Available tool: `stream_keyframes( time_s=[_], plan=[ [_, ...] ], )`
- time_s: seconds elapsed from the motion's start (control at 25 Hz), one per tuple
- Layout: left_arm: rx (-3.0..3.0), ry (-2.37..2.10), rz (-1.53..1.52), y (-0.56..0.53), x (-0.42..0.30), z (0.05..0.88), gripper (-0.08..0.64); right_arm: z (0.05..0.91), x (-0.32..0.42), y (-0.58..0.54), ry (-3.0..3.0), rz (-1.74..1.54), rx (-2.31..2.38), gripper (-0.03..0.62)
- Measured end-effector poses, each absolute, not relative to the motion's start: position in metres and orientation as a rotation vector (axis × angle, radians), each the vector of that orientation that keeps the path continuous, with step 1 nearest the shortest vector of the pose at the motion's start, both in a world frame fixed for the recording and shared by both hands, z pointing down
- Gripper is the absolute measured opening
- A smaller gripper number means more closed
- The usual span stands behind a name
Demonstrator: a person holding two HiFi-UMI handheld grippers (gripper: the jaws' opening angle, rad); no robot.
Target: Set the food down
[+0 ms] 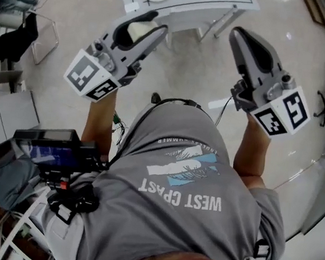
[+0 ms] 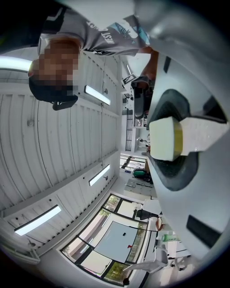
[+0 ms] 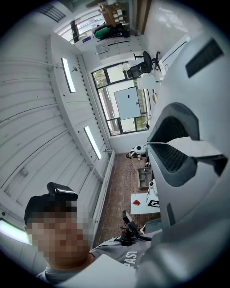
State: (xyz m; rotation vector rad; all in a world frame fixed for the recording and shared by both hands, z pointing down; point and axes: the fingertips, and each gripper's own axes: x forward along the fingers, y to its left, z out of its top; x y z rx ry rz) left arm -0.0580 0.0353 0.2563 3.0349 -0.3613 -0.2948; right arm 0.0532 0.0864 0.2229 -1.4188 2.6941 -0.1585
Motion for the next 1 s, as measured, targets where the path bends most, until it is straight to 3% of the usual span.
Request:
stream_keyframes(
  time_s=[0.72,1.0],
  plan=[
    [3.052,-0.336,-0.313,0.033,-0.059,0.254,0.153,0.223,0.054,0.090,2.673,-0.151,-1.468,0.008],
    [2.989,-0.390,-0.299,-0.043,0.009,0.254,0.153,0.224,0.119,0.006,2.757,-0.252,-1.422,0.008]
  ],
)
